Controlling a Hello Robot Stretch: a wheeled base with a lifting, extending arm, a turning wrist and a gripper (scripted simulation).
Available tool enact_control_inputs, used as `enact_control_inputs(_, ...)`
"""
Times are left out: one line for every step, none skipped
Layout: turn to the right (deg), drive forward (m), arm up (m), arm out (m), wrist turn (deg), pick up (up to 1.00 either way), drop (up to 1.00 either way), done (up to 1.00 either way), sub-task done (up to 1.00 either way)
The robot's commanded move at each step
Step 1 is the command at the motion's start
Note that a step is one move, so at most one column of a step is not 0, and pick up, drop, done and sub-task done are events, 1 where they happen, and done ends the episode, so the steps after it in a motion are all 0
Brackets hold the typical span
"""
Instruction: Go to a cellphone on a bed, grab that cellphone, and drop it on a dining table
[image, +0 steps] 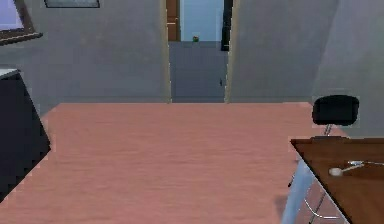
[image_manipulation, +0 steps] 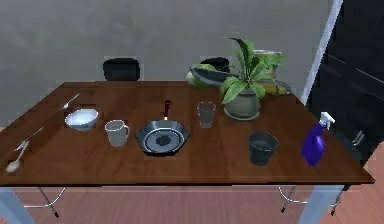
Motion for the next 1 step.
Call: enact_control_inputs(3.0, 0.0, 0.0, 0.0, 0.0, 0.0, 0.0, 0.0, 0.0)
